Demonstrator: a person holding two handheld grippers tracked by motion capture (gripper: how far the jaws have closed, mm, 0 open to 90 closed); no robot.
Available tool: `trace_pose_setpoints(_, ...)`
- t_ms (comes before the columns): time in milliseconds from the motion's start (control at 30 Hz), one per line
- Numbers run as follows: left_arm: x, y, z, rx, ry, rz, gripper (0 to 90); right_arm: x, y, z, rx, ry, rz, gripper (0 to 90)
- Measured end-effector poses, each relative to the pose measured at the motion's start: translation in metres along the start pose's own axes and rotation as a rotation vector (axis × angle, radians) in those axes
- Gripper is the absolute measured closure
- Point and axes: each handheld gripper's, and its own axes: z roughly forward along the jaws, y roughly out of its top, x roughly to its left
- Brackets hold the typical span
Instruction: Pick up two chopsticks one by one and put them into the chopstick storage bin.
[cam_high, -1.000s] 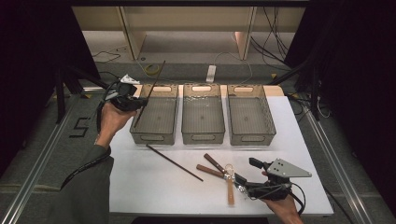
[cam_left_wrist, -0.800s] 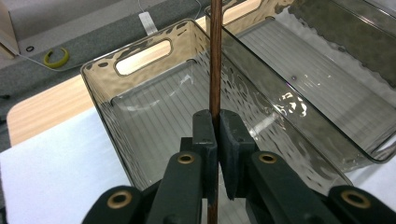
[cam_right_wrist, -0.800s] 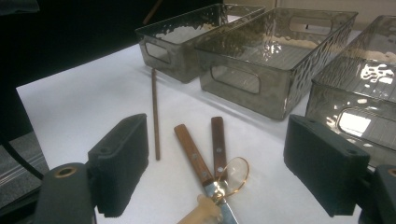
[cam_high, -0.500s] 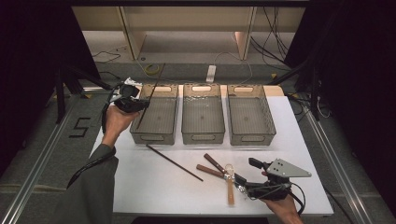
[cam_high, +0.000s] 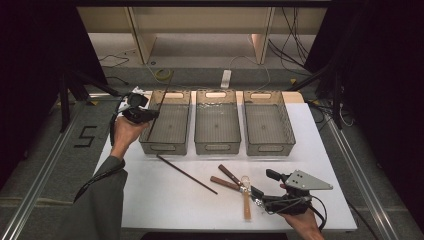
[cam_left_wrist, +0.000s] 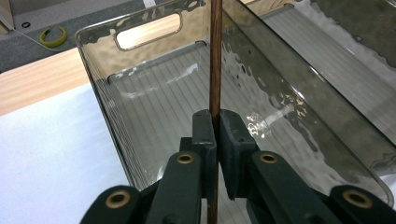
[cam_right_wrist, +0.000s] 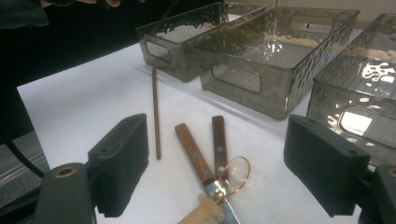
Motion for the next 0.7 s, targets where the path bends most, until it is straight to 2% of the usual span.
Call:
trace_pose_setpoints(300, 0.003, -0.004, 0.007, 0.024, 0.023, -0.032, 83.4, 0.0, 0.0, 0.0, -0.001, 0.001, 0.002, 22.9)
trace_pose_setpoints(467, 0.003, -0.003, 0.005, 0.014, 0.039, -0.063, 72.2, 0.0, 0.0, 0.0, -0.001, 0.001, 0.002, 22.9)
trace_pose_setpoints(567, 0.001, -0.003, 0.0, 0.001, 0.015, -0.072, 66.8, 0.0, 0.0, -0.001, -0.003, 0.0, 0.002, 22.9)
trace_pose_setpoints(700, -0.006, -0.004, -0.012, -0.032, -0.036, -0.085, 53.9, -0.001, 0.0, -0.001, -0.002, -0.001, 0.002, 22.9)
